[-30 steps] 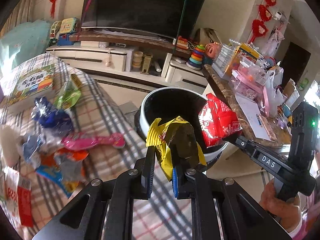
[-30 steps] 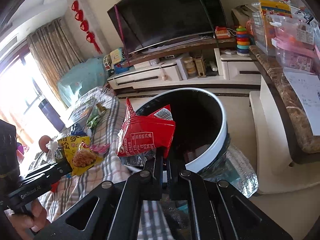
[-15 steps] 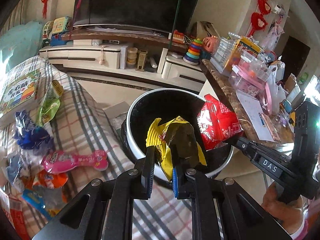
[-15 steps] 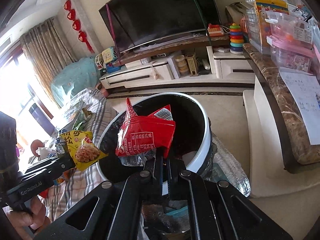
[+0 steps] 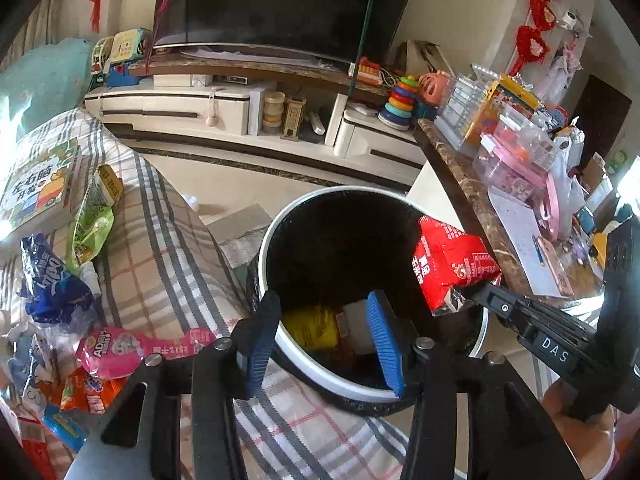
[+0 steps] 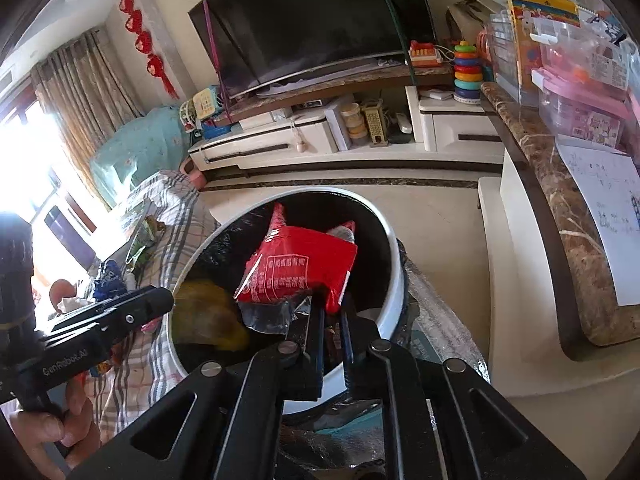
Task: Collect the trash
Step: 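Carry both bags over the bin and open both tools to drop them, then move both open tools back toward the remaining trash on the bed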
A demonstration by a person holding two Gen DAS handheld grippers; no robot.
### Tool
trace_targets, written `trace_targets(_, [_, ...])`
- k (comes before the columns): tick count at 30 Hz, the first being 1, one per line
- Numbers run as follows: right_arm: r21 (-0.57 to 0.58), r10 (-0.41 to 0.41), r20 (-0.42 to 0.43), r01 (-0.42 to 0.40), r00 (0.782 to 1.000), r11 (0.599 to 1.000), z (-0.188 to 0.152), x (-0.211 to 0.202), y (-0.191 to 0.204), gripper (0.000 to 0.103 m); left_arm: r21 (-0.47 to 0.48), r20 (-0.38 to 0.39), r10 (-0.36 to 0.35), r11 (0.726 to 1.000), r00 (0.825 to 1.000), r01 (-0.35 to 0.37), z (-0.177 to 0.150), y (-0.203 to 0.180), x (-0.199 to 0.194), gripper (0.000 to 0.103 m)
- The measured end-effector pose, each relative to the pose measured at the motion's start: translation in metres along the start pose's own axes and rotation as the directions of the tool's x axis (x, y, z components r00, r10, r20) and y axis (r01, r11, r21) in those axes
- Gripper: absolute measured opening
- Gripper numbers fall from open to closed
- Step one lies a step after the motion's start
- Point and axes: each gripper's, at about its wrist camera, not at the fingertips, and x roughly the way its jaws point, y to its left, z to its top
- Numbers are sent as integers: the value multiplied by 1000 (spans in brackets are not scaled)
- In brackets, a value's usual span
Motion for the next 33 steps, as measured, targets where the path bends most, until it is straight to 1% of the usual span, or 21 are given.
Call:
trace_targets(2, [5,-1,2,1,1000,1000,0,-1,-1,14,3,1,4,1000,1000,-4,-3,-1,0,45])
trace_targets(6, [10,4,8,-4,1000,1000,1,-3,-2,33,-7,-1,5,1000,1000,-5,-11,2,-5,45])
trace_targets(8, [5,6,12,-6,1000,1000,0,-5,1,35,-17,-3,5,1000,1000,-5,-17,5,-10,45])
trace_targets(14, [2,19,19,-19,1000,1000,-3,-12,10,35,-54,-1,13,998,1000,-13,-38,18,-31,46])
trace_targets(16, [1,29,21,-29,999,1000,-6,-14,14,38,-68,-1,18,998,1000,-18,-48,23,-41,46])
trace_targets(18, [-4,46,24,-46,999,999,-10,-17,20,49,-86,-1,24,996,1000,-24,-58,29,-50,48])
trace_targets(19, [-5,52,26,-52,998,999,-12,-18,22,52,-96,-1,27,995,1000,-27,-63,33,-56,48])
trace_targets(21, [-6,74,30,-74,997,997,-18,-21,30,63,-113,1,35,993,999,-34,-72,37,-66,48])
trace_targets(24, [-8,111,27,-111,993,994,-25,-22,41,73,-132,6,47,990,999,-46,-85,49,-85,48])
trace_targets(33, [-50,177,-13,-177,984,983,-52,-19,82,74,-205,32,108,974,994,-100,-128,74,-144,49])
